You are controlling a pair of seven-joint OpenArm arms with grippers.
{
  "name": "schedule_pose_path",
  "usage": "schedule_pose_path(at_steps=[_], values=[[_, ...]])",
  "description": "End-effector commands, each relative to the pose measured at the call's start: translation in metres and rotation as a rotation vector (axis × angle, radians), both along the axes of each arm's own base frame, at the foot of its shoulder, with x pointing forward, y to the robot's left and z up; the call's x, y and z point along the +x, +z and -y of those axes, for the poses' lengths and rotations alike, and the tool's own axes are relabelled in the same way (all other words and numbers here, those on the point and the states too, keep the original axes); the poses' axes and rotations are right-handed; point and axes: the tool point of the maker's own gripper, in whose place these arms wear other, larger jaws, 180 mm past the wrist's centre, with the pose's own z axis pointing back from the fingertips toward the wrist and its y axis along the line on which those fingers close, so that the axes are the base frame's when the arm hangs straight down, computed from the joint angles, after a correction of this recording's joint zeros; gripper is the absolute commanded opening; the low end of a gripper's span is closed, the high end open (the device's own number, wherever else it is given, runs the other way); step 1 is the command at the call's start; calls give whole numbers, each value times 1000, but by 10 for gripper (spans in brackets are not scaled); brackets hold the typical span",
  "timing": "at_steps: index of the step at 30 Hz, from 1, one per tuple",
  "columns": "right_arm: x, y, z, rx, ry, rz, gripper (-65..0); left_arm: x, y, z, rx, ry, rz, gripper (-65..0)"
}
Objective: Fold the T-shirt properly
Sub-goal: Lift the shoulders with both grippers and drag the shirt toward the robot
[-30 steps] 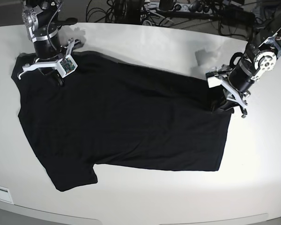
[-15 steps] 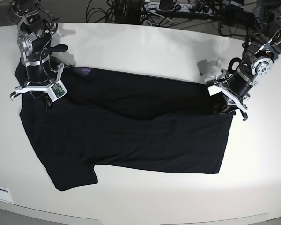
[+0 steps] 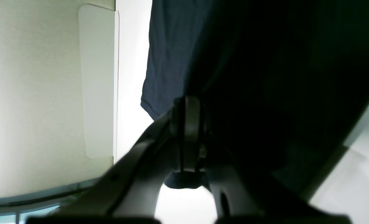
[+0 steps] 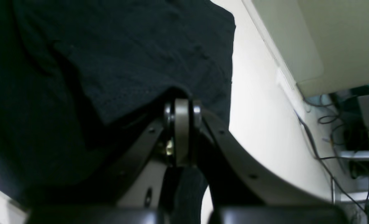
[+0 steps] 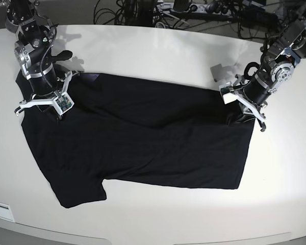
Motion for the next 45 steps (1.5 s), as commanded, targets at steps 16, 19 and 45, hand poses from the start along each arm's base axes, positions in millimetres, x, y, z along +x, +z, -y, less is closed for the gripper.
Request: schedule_pose_path(at_steps=[16, 19, 45], values=[[15, 13, 25, 26, -129, 57, -650, 23, 32, -21, -163, 237, 149, -650], [17, 15, 24, 26, -124, 64, -650, 24, 36, -19, -142, 219, 178, -650], [-38, -105, 73, -42, -283, -448, -650, -40, -71, -19, -71, 126, -426, -650]])
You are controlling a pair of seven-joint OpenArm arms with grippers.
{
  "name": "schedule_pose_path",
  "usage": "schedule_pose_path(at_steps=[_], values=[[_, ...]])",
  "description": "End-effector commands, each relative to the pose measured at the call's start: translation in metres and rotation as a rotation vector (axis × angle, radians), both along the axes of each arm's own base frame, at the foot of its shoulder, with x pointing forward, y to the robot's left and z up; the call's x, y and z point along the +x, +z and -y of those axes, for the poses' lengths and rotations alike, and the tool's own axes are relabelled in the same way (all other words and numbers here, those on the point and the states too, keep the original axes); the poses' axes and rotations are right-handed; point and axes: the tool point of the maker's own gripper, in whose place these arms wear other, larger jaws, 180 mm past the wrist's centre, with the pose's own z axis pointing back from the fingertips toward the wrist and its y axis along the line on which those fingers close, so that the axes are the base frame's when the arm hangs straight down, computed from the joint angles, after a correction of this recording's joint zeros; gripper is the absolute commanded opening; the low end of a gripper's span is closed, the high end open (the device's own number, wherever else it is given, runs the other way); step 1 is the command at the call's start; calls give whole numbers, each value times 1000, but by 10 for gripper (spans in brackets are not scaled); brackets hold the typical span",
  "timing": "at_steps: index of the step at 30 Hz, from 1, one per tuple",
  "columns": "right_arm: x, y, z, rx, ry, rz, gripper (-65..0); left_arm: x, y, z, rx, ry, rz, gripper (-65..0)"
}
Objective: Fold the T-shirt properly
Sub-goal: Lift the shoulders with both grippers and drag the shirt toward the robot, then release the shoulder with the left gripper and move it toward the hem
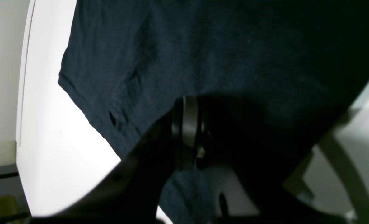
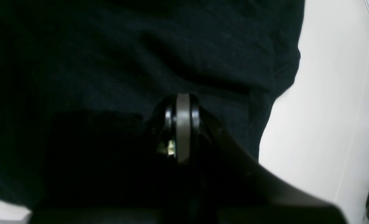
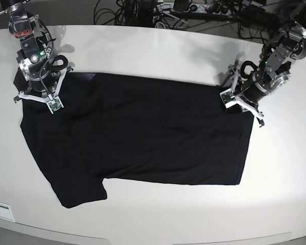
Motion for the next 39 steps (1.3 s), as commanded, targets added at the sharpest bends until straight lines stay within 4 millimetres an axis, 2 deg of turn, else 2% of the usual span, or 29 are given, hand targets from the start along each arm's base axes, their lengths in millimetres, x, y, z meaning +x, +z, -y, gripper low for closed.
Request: schedule_pose_path(at_steps=[1, 7, 12, 16, 23, 31, 35, 39], values=[[-8, 0, 13, -39, -16, -30, -650, -14, -7, -10, 56, -8, -57, -650], [-50, -16, 19, -50, -33, -110, -650, -49, 2, -9, 93, -70, -88, -650], [-90, -19, 16, -40, -45, -163, -650, -62, 7, -15, 155, -113, -83, -650], [-115, -14, 6, -27, -41, -183, -650, -73, 8, -19, 176, -137, -106, -650], [-133, 0, 13, -130, -28, -164, -650, -93, 15, -16, 223, -151, -138, -650], [-133, 0, 13, -129, -28, -164, -650, -95, 33, -10, 258, -117, -107, -650], [-132, 0, 13, -129, -28, -163, -650, -95, 33, -11, 262, -113, -108, -650], [-134, 0, 14, -133, -36, -169, -650, -96, 31, -22, 306, -78, -124, -650]])
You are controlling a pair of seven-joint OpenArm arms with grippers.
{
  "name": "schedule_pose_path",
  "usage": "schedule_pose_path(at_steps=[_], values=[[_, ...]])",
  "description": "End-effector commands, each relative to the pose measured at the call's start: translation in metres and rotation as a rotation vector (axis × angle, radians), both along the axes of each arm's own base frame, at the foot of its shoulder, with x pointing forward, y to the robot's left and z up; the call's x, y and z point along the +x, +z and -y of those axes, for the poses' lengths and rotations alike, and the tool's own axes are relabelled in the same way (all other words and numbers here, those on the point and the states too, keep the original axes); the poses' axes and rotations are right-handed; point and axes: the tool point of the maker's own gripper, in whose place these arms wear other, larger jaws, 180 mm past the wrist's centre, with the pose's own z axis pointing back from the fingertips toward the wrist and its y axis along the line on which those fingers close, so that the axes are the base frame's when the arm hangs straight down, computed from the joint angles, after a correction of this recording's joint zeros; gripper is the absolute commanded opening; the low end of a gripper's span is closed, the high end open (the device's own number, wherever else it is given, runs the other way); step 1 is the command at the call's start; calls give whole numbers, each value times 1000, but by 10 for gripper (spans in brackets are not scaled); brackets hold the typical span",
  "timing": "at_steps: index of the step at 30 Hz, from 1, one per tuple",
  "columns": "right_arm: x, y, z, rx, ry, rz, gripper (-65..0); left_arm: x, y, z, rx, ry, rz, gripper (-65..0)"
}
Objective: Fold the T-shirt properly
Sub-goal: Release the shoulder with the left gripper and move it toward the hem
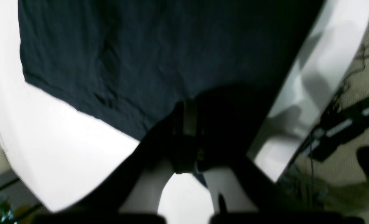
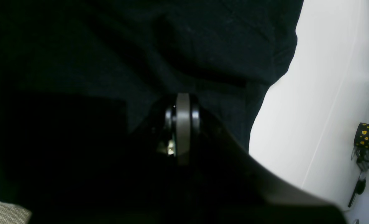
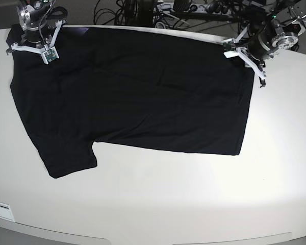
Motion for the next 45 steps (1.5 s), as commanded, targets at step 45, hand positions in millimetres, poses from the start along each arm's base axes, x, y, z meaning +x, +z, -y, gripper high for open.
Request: schedule_pose_path(at_steps=[45], values=[[54, 115, -3, -119, -53, 445, -650, 129, 131, -39, -398, 562, 618, -650]])
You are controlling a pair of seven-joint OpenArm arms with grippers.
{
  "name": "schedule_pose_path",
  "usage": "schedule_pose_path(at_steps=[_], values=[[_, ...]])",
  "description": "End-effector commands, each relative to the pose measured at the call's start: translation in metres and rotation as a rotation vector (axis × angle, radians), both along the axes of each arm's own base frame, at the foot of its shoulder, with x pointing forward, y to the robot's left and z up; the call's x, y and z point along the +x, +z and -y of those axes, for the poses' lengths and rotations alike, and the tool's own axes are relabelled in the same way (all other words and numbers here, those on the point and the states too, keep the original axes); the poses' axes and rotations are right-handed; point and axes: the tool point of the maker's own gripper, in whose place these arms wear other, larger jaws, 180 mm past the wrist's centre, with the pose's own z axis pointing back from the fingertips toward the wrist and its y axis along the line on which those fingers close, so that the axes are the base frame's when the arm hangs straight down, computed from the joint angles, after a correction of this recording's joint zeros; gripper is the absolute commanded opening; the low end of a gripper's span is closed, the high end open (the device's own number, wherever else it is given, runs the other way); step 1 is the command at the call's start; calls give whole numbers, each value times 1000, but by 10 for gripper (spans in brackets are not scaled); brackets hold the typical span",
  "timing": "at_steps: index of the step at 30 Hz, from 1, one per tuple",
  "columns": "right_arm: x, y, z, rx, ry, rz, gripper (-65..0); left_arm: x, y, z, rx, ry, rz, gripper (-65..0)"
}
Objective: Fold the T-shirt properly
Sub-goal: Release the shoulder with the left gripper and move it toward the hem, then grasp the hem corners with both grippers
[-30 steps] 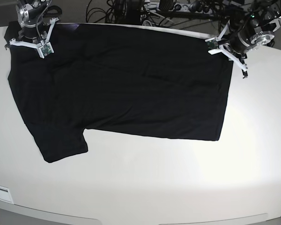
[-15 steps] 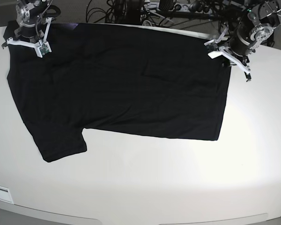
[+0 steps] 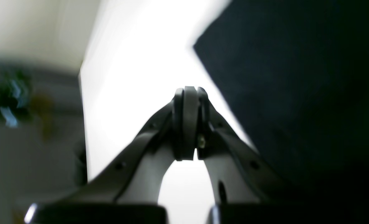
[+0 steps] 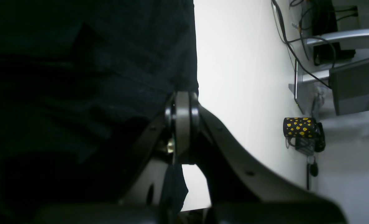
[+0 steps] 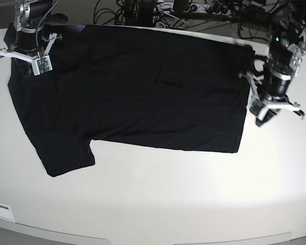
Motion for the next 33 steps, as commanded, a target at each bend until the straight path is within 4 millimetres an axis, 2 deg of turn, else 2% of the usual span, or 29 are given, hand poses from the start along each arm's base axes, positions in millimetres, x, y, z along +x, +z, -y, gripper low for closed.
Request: schedule_pose_path(at_steps=[1, 4, 7, 9, 12, 14, 15, 17, 24, 27, 33], values=[[5, 11, 1, -16, 10, 39, -650, 19, 23, -20, -35, 58, 86, -650], [4, 10, 1, -16, 11, 37, -650, 46, 20, -58, -279, 200, 108, -650], [6, 11, -1, -15, 19, 44, -650, 65, -8, -57, -548, 176, 6, -650], [6, 11, -1, -15, 20, 45, -650, 76, -29, -62, -665, 201, -53, -636], [6, 11, -1, -15, 19, 44, -650, 91, -56, -71, -851, 272, -119, -428], [6, 11, 0, -15, 18, 44, -650, 95, -71, -61, -927, 253, -230, -349], [6, 11, -1, -15, 19, 44, -650, 97, -76, -54, -964, 247, -287, -337], [6, 11, -1, -15, 19, 44, -650, 103, -81, -43, -1026, 250, -364, -338], [5, 11, 0, -16, 17, 43, -650, 123, -86, -25, -1071, 251, -414, -338], [6, 11, -1, -17, 24, 43, -650, 125, -96, -13, -1055, 241, -465, -338], [7, 12, -2, -15, 29, 49, -650, 114, -119, 27, -1038, 172, -584, -338]])
